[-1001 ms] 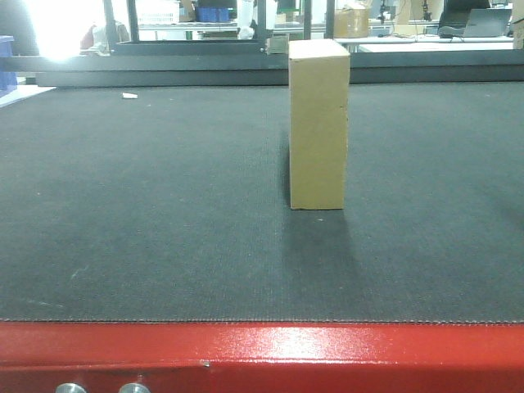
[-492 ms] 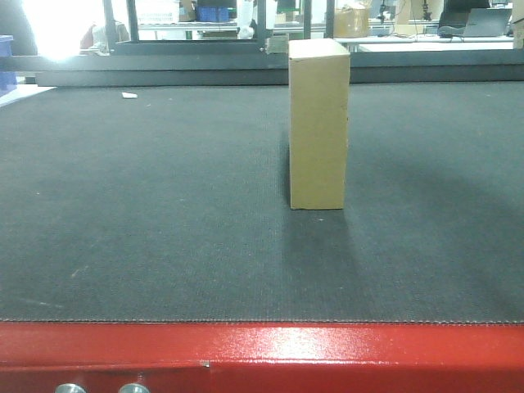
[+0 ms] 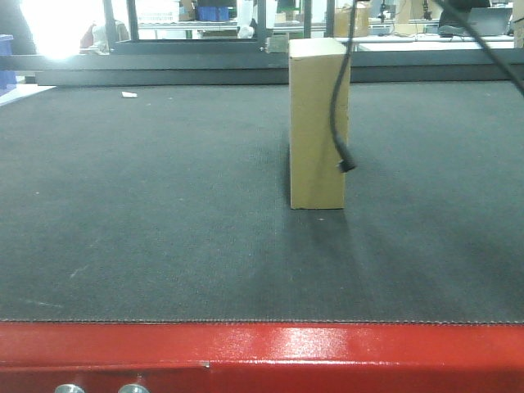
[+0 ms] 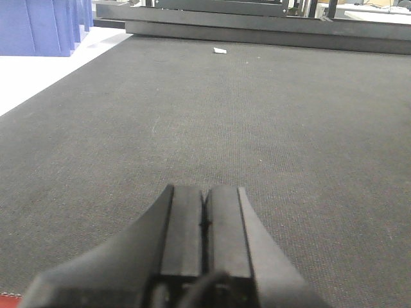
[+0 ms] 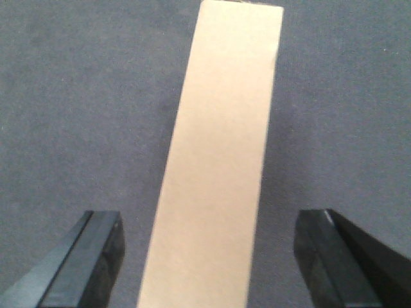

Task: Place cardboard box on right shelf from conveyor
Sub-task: 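Lower the right gripper around the cardboard box and close, then lift the cardboard box off the conveyor with the right gripper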

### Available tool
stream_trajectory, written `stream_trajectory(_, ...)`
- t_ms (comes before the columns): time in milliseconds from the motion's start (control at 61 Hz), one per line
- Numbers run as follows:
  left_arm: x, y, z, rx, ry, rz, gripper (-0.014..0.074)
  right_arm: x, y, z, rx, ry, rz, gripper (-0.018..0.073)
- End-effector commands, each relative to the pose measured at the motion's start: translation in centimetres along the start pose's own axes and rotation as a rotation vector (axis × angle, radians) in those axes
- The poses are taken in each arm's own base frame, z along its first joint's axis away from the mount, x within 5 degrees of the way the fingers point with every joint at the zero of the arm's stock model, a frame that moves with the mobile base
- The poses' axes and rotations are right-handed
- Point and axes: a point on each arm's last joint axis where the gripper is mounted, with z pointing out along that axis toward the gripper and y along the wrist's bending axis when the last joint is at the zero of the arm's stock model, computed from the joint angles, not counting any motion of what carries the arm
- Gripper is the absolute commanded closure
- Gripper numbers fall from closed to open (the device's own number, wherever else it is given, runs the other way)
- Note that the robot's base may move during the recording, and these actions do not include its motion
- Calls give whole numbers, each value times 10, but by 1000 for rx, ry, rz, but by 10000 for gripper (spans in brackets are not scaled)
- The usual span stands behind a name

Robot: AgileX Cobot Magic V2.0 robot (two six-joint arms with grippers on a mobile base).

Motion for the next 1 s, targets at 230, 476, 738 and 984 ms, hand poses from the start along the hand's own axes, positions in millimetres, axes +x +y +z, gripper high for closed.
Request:
stream_trajectory(230,-5,0,-1,0,-90,-5,713,-17,-1,-13,-19,-123,34,-74)
stream_trajectory(476,-5,0,-1,0,-90,-5,713,-11,0,21,-6,-56,41,-73)
stream_trajectory(738,-5,0,-1,0,-90,-5,712,-4,2,42,14,-11,30,167)
stream_trajectory(984,-5,0,-1,0,-90,-5,713,-17,-6,12,-15,-95,33,323)
